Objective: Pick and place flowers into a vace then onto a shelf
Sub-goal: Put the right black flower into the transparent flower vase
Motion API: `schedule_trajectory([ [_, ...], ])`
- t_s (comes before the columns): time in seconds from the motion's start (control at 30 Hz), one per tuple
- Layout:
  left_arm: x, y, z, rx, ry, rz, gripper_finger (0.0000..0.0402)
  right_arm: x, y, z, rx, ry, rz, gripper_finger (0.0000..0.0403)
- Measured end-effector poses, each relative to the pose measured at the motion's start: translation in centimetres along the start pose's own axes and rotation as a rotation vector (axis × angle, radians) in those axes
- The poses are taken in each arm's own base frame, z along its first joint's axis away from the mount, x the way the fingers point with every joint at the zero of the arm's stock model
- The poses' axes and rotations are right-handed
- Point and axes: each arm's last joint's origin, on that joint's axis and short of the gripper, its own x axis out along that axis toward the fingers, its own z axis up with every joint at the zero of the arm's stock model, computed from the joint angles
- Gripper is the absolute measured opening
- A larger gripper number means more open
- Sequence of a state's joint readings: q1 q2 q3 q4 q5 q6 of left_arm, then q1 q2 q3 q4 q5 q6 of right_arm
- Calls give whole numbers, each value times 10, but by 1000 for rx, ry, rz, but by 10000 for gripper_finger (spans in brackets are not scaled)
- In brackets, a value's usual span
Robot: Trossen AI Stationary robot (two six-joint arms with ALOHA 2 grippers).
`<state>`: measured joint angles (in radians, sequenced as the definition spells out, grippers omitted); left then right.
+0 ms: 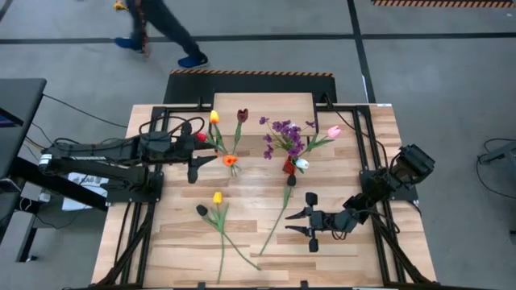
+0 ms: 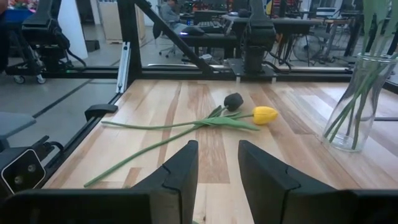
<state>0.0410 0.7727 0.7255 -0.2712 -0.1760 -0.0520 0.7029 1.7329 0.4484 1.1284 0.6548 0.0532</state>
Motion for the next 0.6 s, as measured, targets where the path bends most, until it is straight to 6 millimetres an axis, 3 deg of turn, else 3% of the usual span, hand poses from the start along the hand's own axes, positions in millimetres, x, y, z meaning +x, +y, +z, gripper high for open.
schedule_trajectory([
  [0.6, -31, -12, 43, 88, -33, -111, 158, 5, -7, 0, 78, 0, -27, 107],
])
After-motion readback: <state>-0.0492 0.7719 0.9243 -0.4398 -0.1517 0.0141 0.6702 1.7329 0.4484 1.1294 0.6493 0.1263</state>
